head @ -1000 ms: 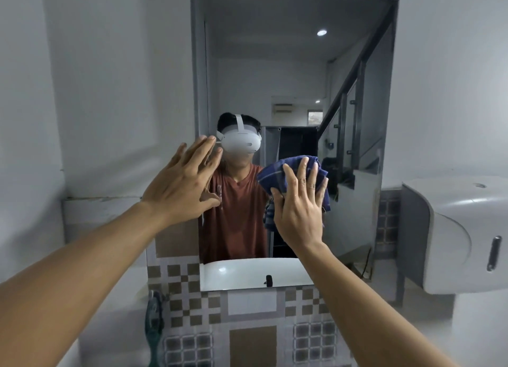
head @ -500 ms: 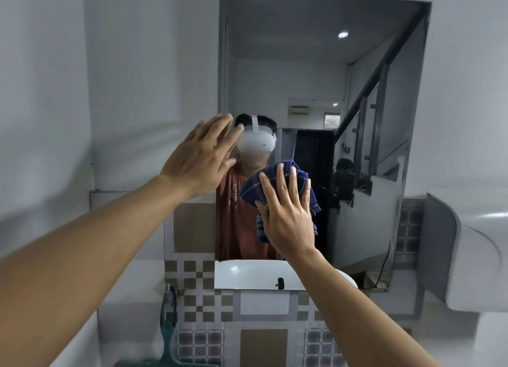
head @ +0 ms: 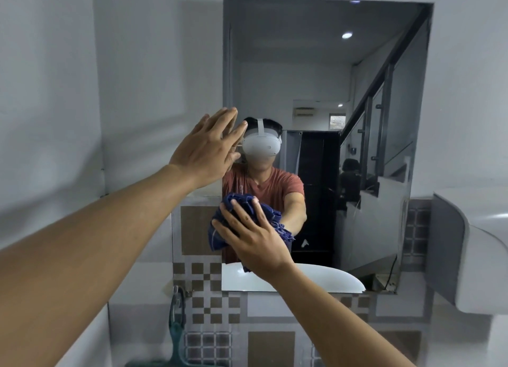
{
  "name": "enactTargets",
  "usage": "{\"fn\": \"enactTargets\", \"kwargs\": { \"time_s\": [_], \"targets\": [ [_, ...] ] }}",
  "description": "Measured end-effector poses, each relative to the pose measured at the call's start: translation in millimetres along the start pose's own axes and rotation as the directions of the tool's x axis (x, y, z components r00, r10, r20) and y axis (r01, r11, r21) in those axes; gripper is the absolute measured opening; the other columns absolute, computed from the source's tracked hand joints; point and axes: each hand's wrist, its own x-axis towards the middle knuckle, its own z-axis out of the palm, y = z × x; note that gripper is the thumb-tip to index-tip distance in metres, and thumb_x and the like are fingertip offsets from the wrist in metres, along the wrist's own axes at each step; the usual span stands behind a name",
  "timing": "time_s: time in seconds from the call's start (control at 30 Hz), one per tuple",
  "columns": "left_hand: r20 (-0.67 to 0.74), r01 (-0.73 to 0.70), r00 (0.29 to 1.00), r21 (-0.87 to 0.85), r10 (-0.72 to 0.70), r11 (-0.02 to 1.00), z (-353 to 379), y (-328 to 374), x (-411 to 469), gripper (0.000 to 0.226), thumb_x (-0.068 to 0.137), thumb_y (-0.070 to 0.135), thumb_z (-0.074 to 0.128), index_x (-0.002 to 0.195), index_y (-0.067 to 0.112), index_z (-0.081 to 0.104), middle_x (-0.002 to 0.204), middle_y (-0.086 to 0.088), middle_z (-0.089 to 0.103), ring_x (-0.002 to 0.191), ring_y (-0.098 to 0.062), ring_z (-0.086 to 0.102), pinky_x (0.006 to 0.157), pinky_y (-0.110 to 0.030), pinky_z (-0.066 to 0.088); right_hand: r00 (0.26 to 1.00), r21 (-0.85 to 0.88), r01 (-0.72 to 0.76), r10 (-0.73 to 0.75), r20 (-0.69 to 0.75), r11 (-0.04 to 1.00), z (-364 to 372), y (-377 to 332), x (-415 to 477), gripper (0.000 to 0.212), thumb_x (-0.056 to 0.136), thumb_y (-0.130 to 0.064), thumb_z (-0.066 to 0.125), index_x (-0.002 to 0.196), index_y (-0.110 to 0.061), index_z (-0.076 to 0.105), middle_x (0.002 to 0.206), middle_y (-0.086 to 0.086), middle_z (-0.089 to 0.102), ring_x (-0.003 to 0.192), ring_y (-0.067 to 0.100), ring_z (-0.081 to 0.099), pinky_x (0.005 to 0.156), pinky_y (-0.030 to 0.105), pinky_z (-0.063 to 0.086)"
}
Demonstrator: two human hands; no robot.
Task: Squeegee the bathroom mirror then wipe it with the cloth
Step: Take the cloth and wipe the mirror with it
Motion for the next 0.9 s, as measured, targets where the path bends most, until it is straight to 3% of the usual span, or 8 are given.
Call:
{"fn": "enactTargets", "kwargs": {
  "time_s": [0.17, 0.33, 0.53, 0.73, 0.9],
  "targets": [
    [-0.006, -0.002, 1.0, -0.01, 0.002, 1.0, 2.7, 0.6, -2.1, 0.068, 0.099, 0.038, 0.054, 0.157, 0.013, 0.028, 0.164, -0.019, 0.019, 0.153, -0.034, 0.017, 0.123, -0.052, 0.022, 0.991, -0.035, 0.118, -0.116, 0.061, 0.992, 14.6, -3.9, -29.2, 0.05, 0.103, -0.019, 0.029, 0.152, -0.018, 0.041, 0.162, 0.01, 0.036, 0.153, 0.032, 0.024, 0.121, 0.062, 0.02],
    [0.0, 0.0, 1.0, 0.003, 0.0, 1.0, 3.2, 1.6, -4.8, 0.069, 0.099, 0.04, 0.053, 0.157, 0.013, 0.026, 0.165, -0.019, 0.017, 0.153, -0.035, 0.015, 0.123, -0.052, 0.02, 0.99, -0.062, 0.112, -0.105, 0.095, 0.992, 13.5, 2.6, -55.1, 0.053, 0.1, -0.021, 0.034, 0.153, -0.02, 0.038, 0.162, 0.011, 0.034, 0.152, 0.032, 0.025, 0.121, 0.06, 0.018],
    [0.008, -0.056, 0.998, 0.026, 0.056, 0.998, 13.9, 25.4, -33.1, 0.073, 0.096, 0.043, 0.055, 0.155, 0.008, 0.031, 0.162, -0.022, 0.022, 0.151, -0.038, 0.02, 0.121, -0.056, 0.026, 0.994, -0.09, -0.049, 0.058, 0.097, 0.995, 1.9, 27.3, -70.1, 0.067, 0.095, -0.028, 0.052, 0.156, -0.018, 0.028, 0.164, 0.015, 0.029, 0.154, 0.034, 0.016, 0.12, 0.064, 0.019],
    [0.036, -0.034, 0.999, -0.019, 0.035, 0.999, 30.5, 38.1, -52.1, 0.078, 0.09, 0.043, 0.063, 0.154, 0.009, 0.033, 0.161, -0.023, 0.025, 0.151, -0.038, 0.021, 0.121, -0.056, 0.025, 0.975, -0.086, -0.211, 0.217, 0.057, 0.974, -11.5, 57.1, -80.1, 0.057, 0.103, -0.031, 0.039, 0.157, -0.02, 0.027, 0.165, 0.016, 0.025, 0.154, 0.037, 0.015, 0.121, 0.063, 0.017],
    [0.024, -0.027, 0.999, -0.029, 0.028, 0.999, 36.9, 40.2, -53.5, 0.081, 0.09, 0.043, 0.065, 0.155, 0.009, 0.031, 0.162, -0.022, 0.023, 0.152, -0.038, 0.02, 0.12, -0.057, 0.025, 0.87, -0.006, -0.492, 0.492, -0.023, 0.871, -23.1, 89.1, -101.0, 0.053, 0.107, -0.04, 0.027, 0.157, -0.021, 0.027, 0.166, 0.015, 0.022, 0.155, 0.034, 0.008, 0.123, 0.06, 0.013]
  ]
}}
